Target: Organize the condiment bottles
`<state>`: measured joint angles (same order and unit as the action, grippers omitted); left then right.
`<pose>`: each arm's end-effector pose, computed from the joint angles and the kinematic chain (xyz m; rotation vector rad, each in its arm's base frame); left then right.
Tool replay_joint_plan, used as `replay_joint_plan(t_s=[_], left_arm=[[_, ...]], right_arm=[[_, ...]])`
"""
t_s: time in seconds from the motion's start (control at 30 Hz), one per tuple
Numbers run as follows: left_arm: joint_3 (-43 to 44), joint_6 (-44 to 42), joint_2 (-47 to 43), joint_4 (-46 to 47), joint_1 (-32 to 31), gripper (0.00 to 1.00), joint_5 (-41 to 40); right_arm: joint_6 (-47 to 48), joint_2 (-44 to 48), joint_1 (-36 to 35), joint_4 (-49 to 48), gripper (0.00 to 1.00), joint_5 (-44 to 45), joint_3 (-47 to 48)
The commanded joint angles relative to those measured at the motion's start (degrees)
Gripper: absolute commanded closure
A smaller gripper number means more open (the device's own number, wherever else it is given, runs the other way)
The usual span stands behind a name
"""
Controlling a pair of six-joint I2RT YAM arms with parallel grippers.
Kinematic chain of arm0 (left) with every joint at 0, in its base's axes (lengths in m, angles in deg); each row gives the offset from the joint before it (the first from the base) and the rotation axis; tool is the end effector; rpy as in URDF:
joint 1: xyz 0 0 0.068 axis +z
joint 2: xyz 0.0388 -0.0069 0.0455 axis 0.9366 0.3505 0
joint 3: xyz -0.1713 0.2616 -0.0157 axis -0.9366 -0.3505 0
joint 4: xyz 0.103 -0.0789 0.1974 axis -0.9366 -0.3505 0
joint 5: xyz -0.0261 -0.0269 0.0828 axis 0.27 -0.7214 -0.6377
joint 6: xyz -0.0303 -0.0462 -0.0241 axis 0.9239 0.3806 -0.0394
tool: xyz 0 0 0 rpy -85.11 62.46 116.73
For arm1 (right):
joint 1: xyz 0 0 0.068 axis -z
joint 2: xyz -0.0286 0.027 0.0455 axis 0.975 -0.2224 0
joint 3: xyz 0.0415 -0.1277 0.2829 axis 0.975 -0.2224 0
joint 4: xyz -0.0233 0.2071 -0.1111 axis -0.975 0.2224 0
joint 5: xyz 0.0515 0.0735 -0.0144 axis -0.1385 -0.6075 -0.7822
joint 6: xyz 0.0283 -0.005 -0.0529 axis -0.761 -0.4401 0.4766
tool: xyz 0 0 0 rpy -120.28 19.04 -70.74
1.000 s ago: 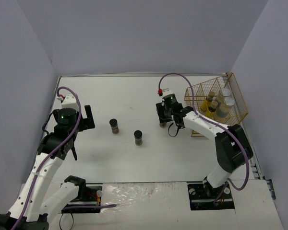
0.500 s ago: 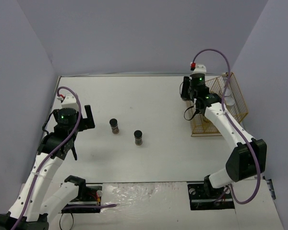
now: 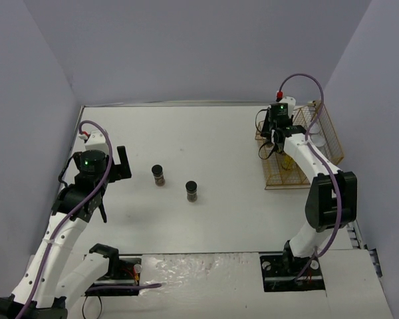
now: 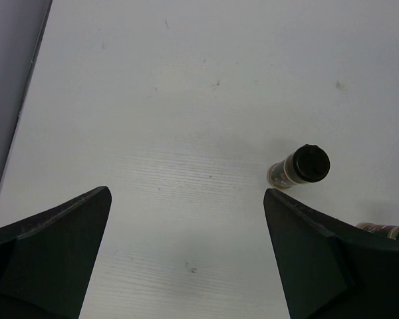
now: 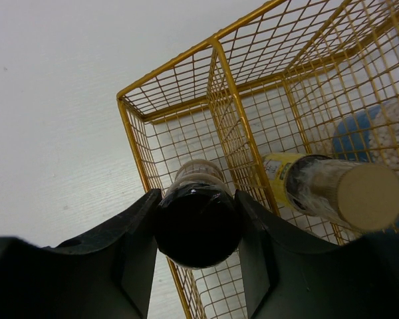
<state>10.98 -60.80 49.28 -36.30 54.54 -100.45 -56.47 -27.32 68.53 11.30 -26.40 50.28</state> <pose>0.1234 -0.0221 0.3729 -0.1855 1.9749 -0.1288 0.3738 0.0459 0.3392 0.2684 2.0078 0.0211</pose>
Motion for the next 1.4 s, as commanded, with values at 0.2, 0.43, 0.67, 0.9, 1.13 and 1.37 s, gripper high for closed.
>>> replay_joint_plan(t_s=[0.2, 0.43, 0.67, 0.9, 1.13, 1.37], left_arm=[[1.77, -0.03, -0.37, 2.57, 0.09, 0.03, -0.41], [1.92, 0.12, -0.17, 2.33, 0.09, 0.03, -0.15], [1.94, 0.06, -0.16, 2.31, 0.09, 0.03, -0.19], [2.03, 0.14, -0.02, 2.22, 0.17, 0.03, -0.3], [2.03, 0.23, 0.15, 2.13, 0.26, 0.03, -0.67], [2.12, 0.32, 0.62, 2.1, 0.44, 0.03, -0.5]], right_arm=[[-2.31, -3.12, 0.27, -6.67, 0.54, 2.58, 0.3], [-2.37, 0.09, 0.27, -6.51, 0.26, 0.4, 0.06], [1.13, 8.52, -1.25, -6.4, 0.14, -9.92, -0.73], [10.08, 15.35, -11.14, -6.34, 0.01, -19.83, -4.42], [16.77, 14.6, -25.62, -6.13, 0.0, -25.75, -9.26], [19.37, 10.76, -37.65, -8.67, 0.0, -24.7, -11.01]])
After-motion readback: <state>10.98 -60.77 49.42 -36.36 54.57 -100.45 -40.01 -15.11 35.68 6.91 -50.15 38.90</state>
